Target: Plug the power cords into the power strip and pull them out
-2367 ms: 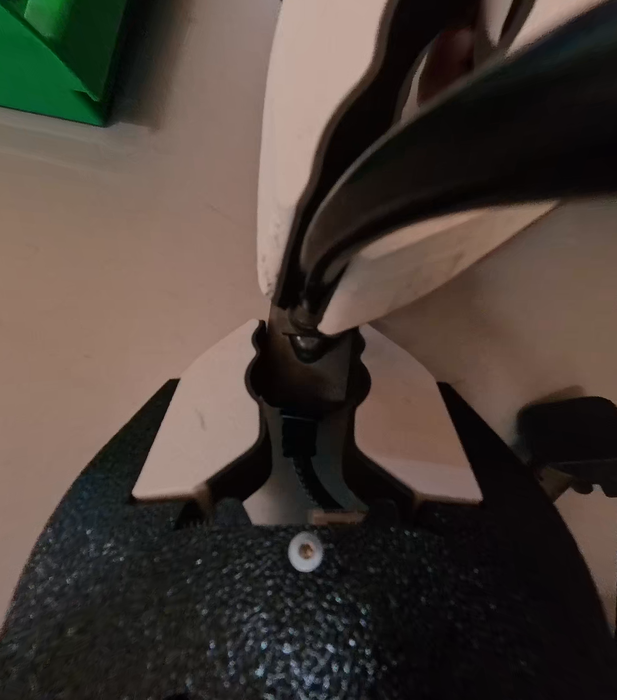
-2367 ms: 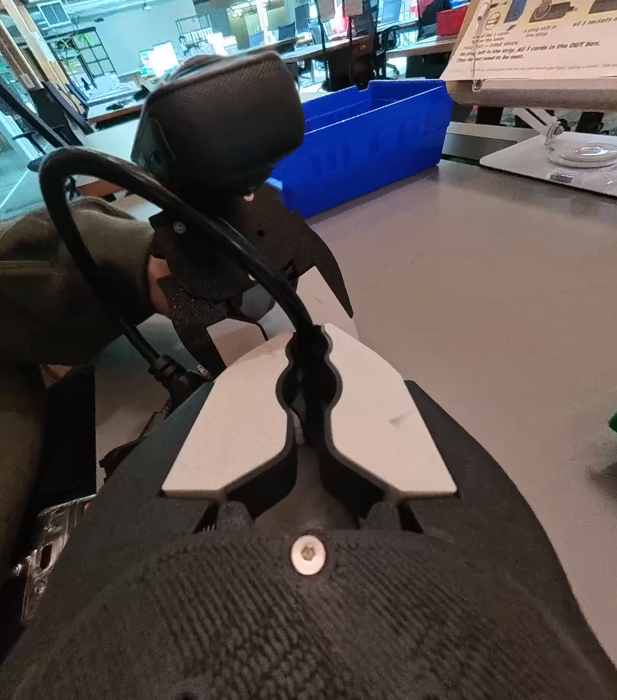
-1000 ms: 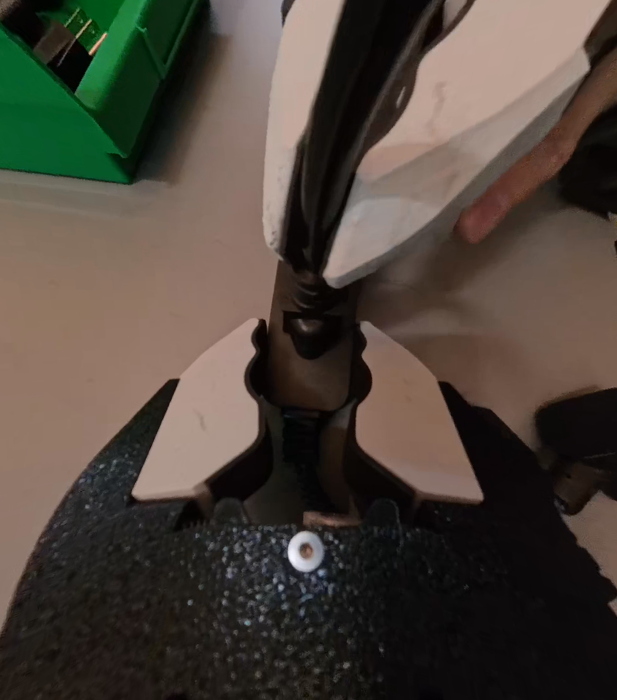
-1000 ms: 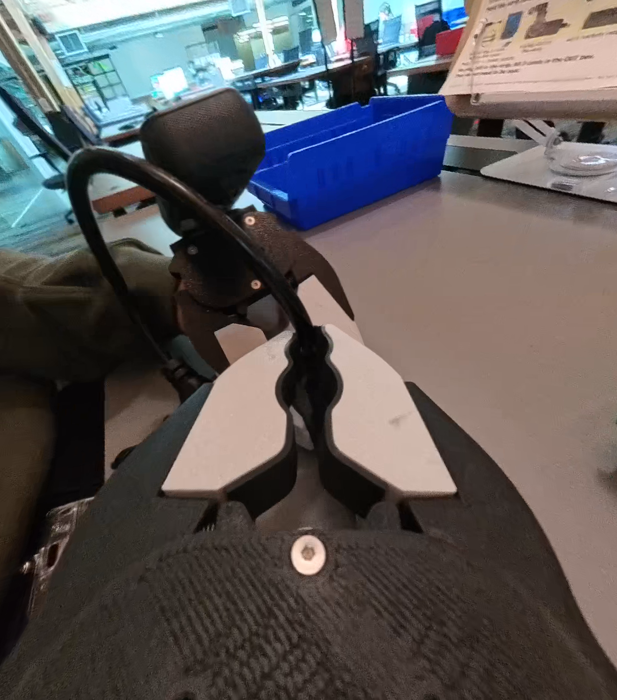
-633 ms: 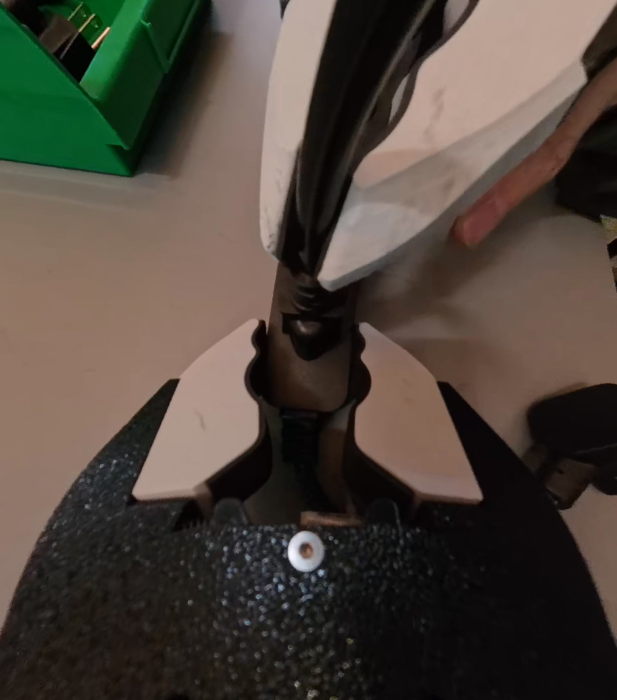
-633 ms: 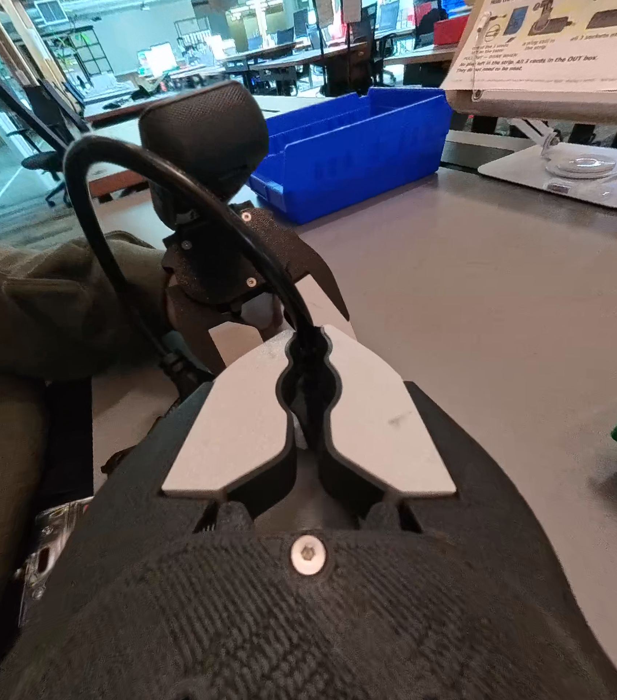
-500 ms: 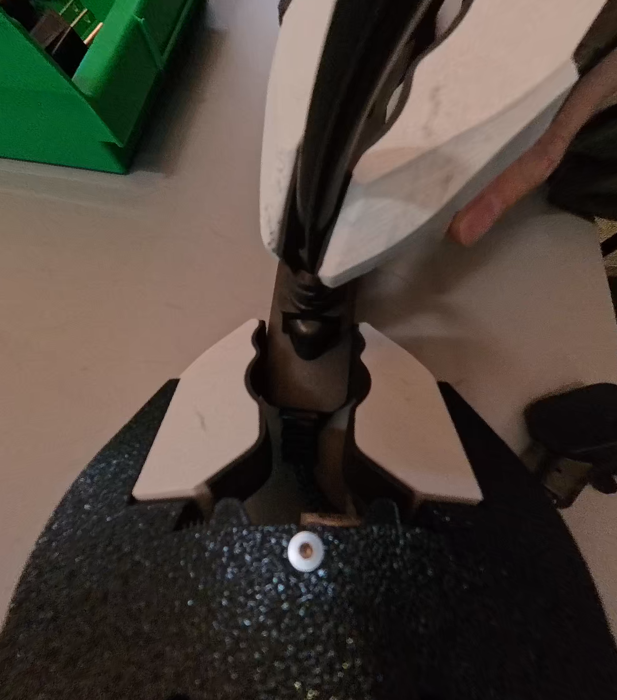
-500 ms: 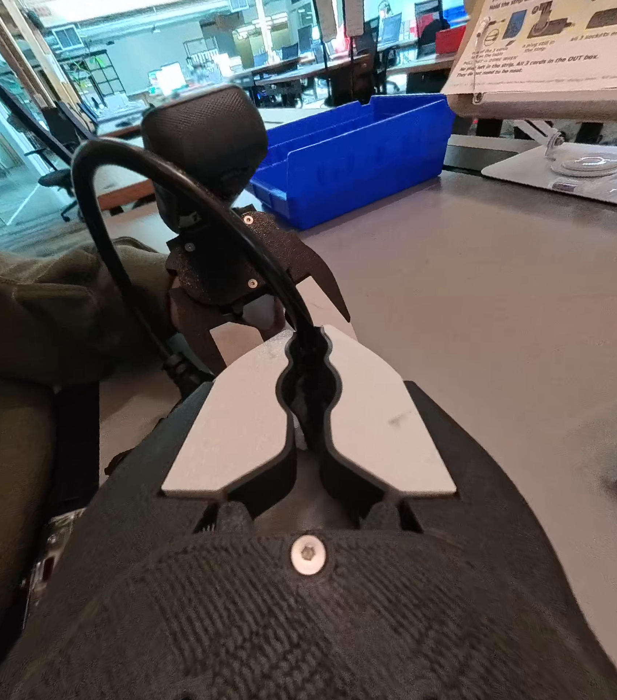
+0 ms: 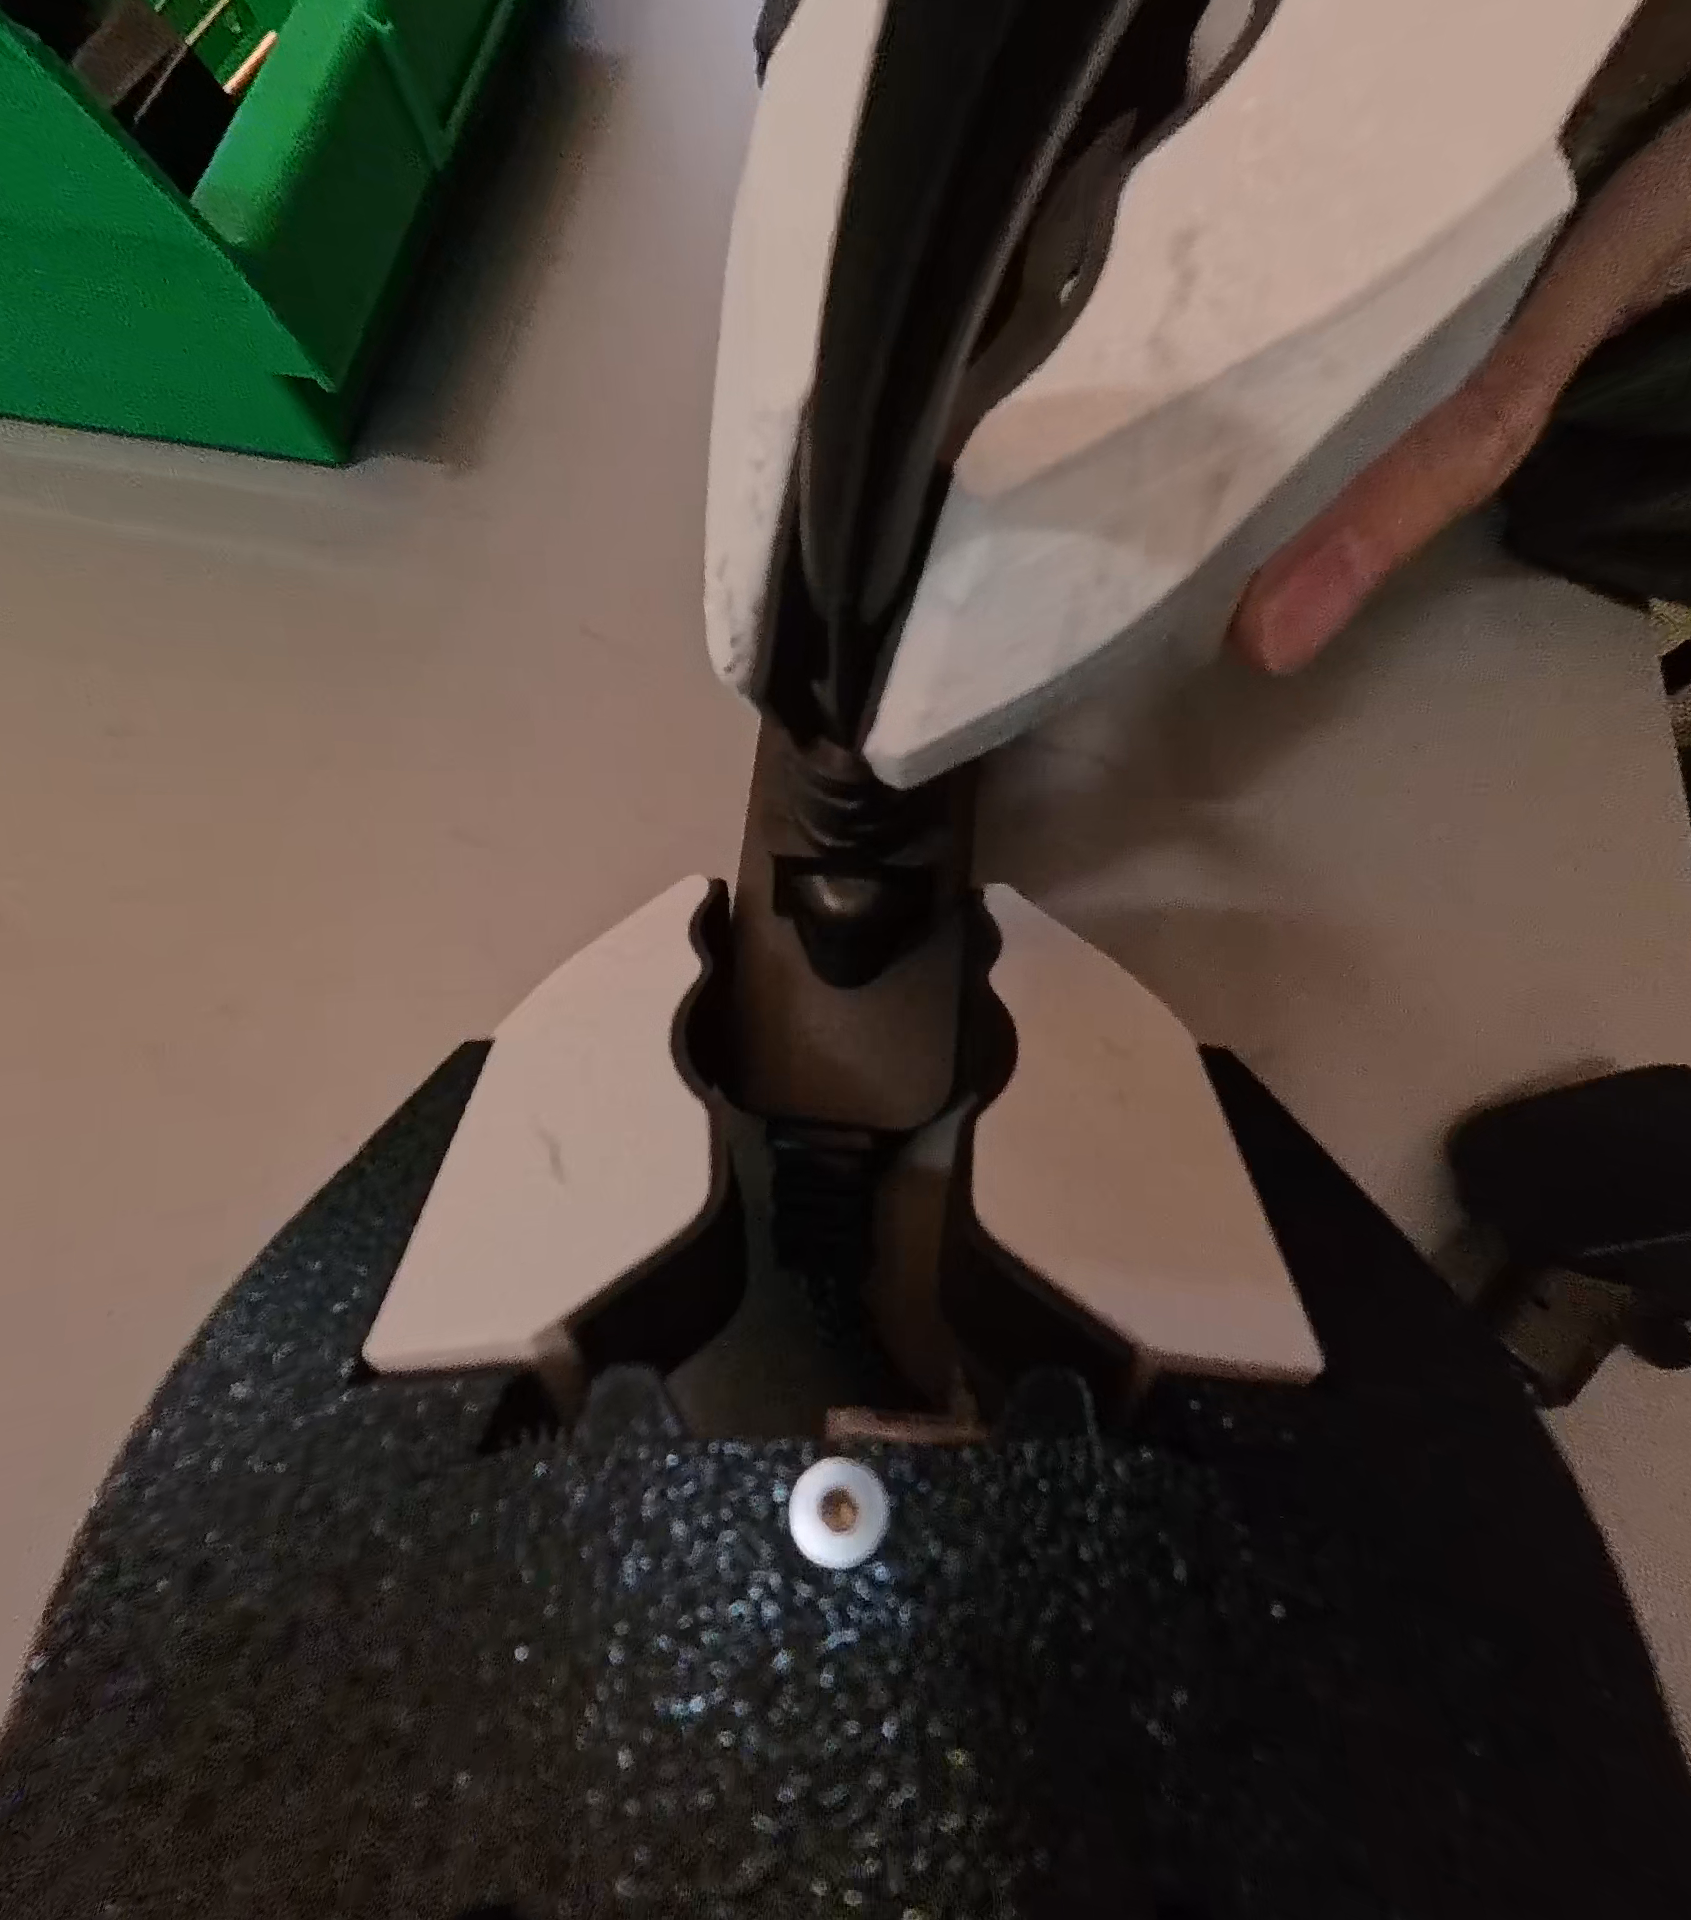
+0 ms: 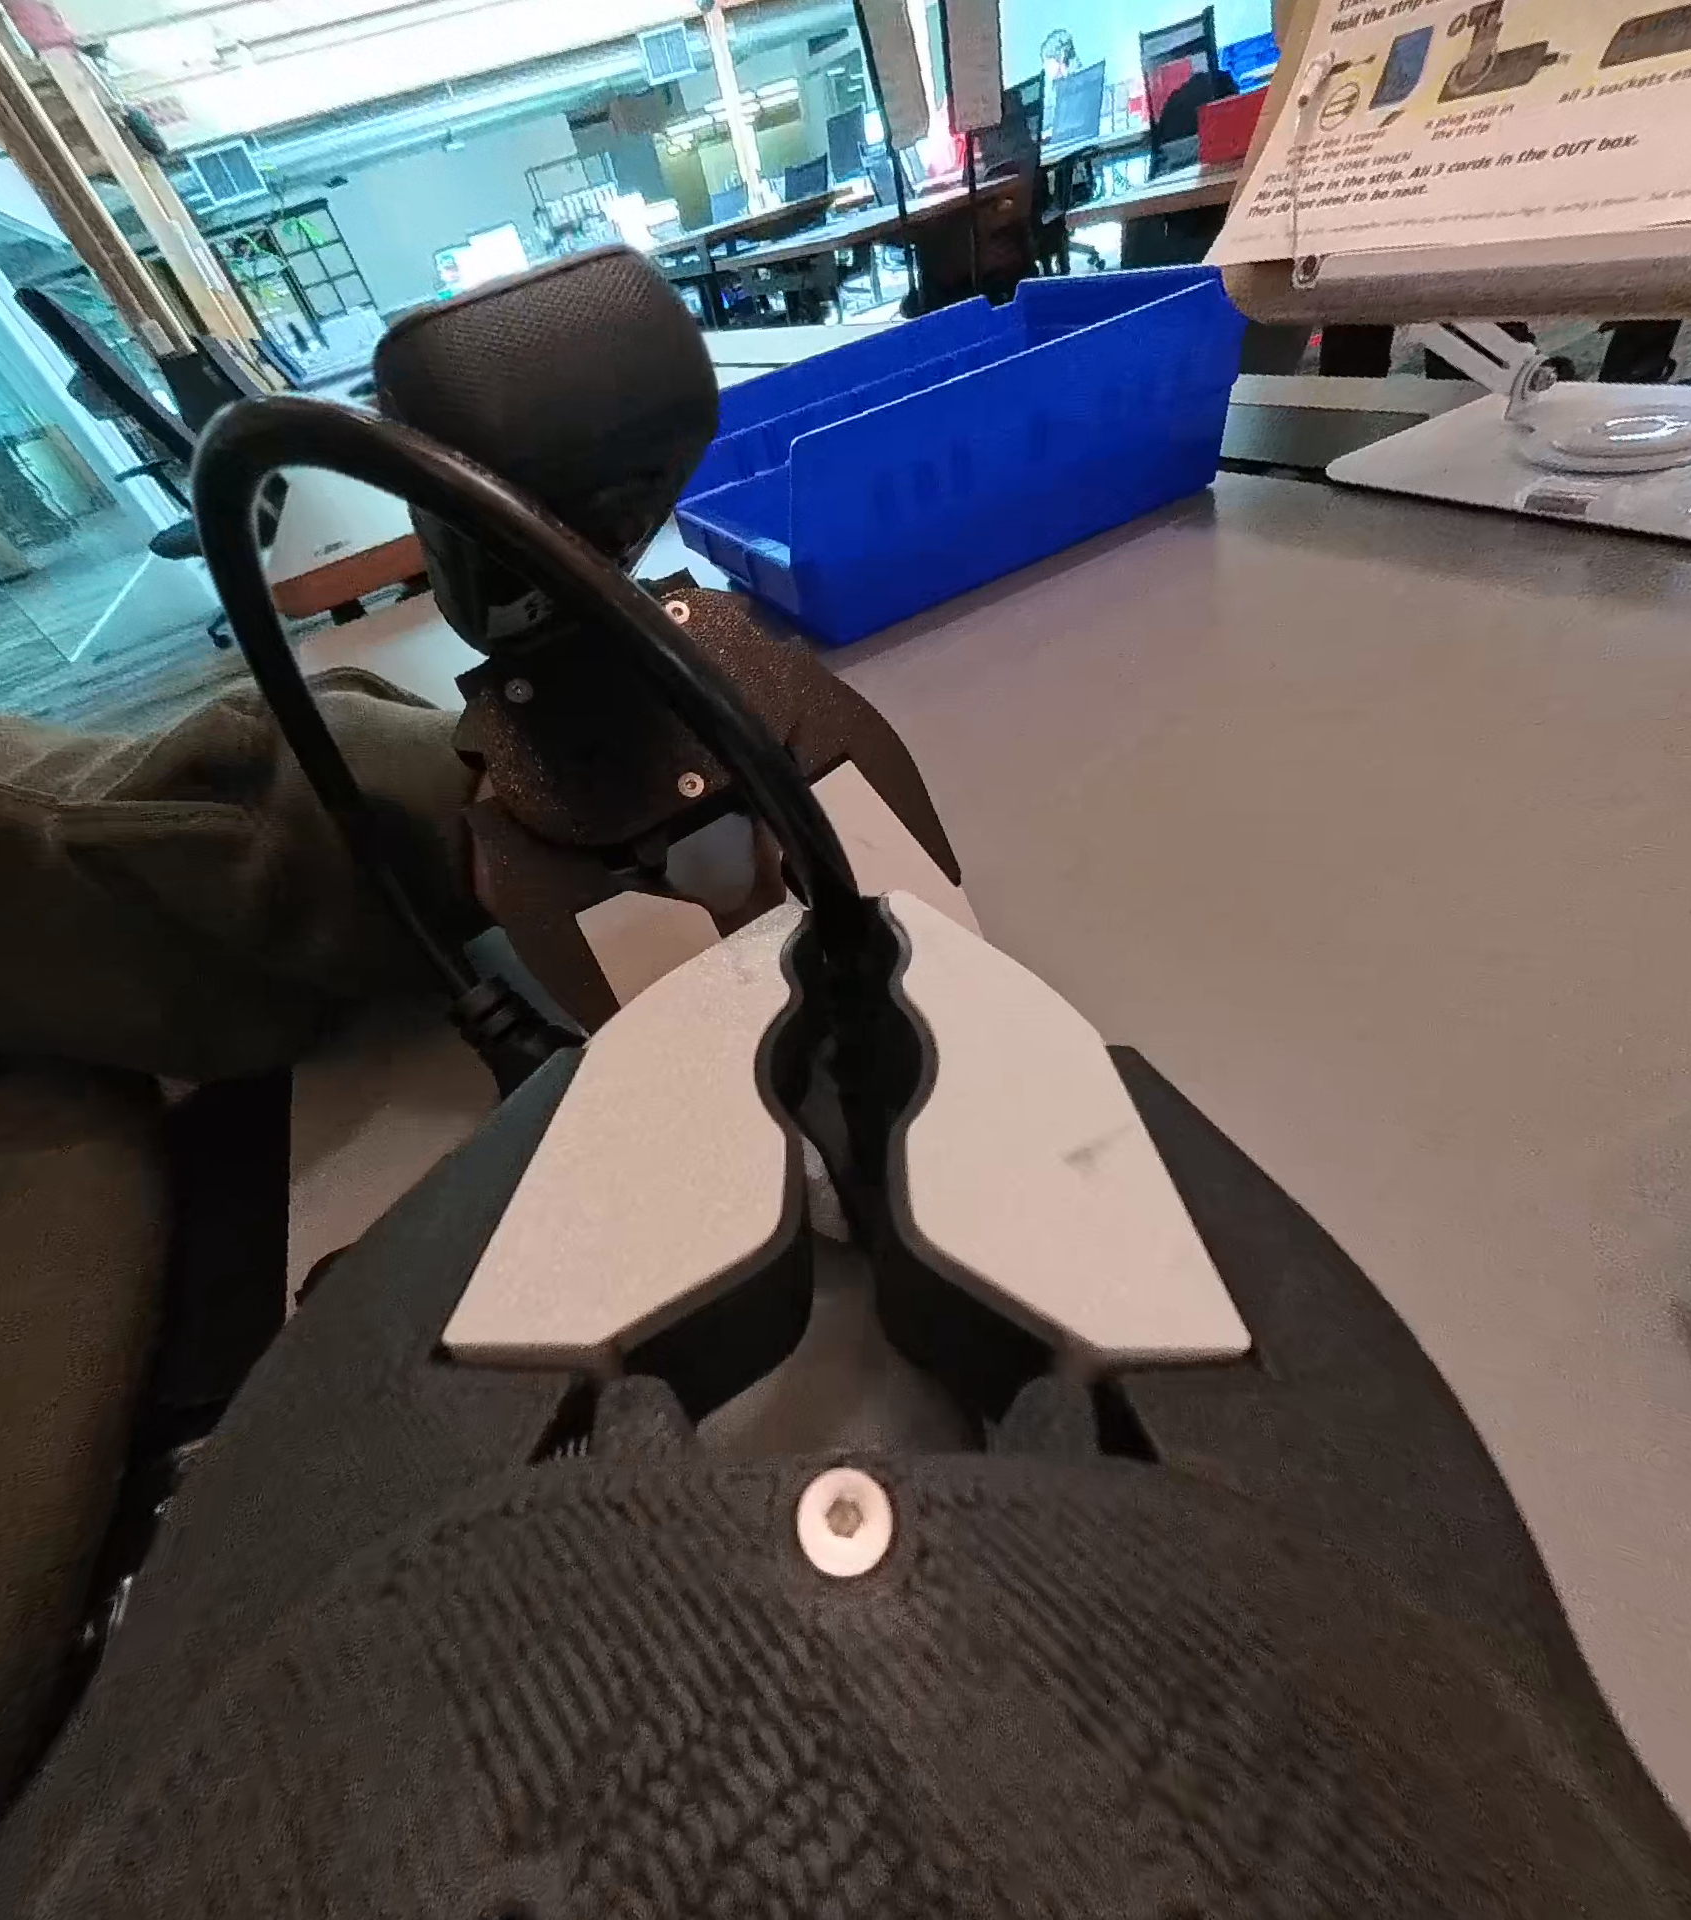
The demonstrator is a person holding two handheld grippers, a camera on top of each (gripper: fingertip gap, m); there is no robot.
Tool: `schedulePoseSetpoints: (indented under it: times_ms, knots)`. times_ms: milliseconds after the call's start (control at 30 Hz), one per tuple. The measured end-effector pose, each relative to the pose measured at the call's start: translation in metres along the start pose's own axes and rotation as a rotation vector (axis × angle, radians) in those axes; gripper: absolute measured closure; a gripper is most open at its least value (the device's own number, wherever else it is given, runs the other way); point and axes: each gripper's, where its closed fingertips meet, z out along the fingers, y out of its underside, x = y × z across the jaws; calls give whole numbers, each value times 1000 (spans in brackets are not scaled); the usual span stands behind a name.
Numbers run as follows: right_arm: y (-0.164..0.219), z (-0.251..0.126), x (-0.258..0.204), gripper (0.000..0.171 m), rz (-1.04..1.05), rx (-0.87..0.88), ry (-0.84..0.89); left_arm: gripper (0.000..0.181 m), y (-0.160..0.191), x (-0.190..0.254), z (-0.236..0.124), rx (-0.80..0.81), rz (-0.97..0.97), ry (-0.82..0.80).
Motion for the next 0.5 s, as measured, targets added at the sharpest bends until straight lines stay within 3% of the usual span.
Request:
schedulePoseSetpoints:
  times_ms: [33,500]
  knots:
    - [0,1,0,163,-3,6,3,138,0,0,0,4,-3,2]
    - [-5,1,7,163,81,55,18,138,-2,-2,0,22,-69,-5]
